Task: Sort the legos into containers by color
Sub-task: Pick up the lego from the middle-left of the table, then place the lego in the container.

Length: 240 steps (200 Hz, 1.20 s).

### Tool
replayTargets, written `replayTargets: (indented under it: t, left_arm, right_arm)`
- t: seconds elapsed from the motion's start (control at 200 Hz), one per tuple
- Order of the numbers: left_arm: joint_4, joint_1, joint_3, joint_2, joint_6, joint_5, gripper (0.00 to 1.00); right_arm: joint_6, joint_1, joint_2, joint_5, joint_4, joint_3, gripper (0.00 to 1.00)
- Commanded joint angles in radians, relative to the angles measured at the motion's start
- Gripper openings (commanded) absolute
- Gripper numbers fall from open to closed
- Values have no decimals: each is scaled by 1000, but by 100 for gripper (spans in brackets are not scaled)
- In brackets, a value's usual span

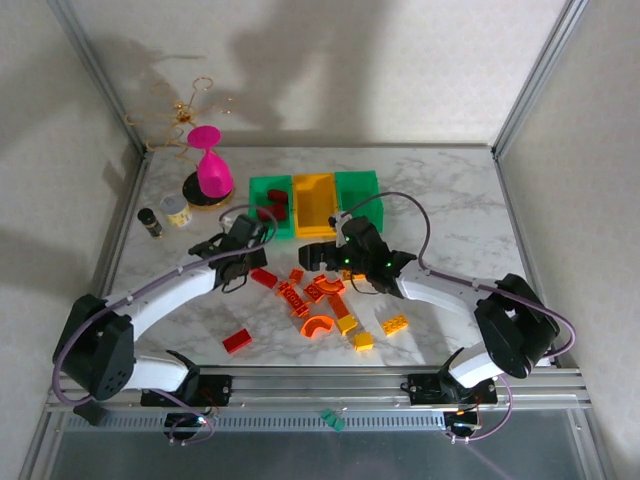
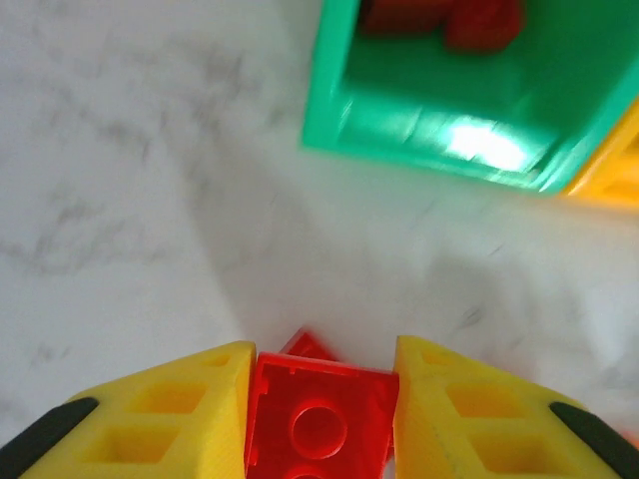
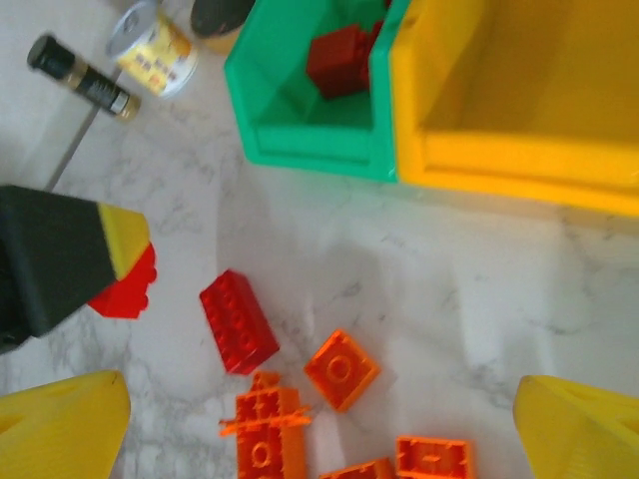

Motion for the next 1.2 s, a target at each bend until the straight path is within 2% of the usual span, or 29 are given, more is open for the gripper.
replayTargets:
  t: [0.0, 0.22, 0.37, 0.541, 0.616, 0.851, 0.971, 1.197]
  left_arm:
    - [29, -4, 124, 83, 26, -63, 35]
    - [28, 6, 369, 315, 73, -153, 35]
    - [56, 34, 496, 459, 100, -170, 35]
    - [49, 92, 645, 629, 94, -80, 35]
    - [46, 100, 683, 673, 92, -74, 35]
    - [52, 100, 704, 701, 88, -55, 40]
    - [66, 99, 683, 664, 94, -46, 46]
    - [50, 100, 641, 582, 103, -29, 48]
  right_arm:
    - [9, -36, -32, 38, -27, 27, 99]
    - [14, -80, -71, 80, -25, 10, 99]
    - [10, -80, -81, 96, -19, 4, 99]
    - [8, -118, -78, 90, -22, 12, 98]
    - [0, -121, -84, 96, -19, 10, 98]
    - [-13, -126, -97, 98, -17, 8, 99]
    - [-22, -126, -95, 102, -29, 19, 99]
    - [-41, -126, -105, 99, -33, 21, 99]
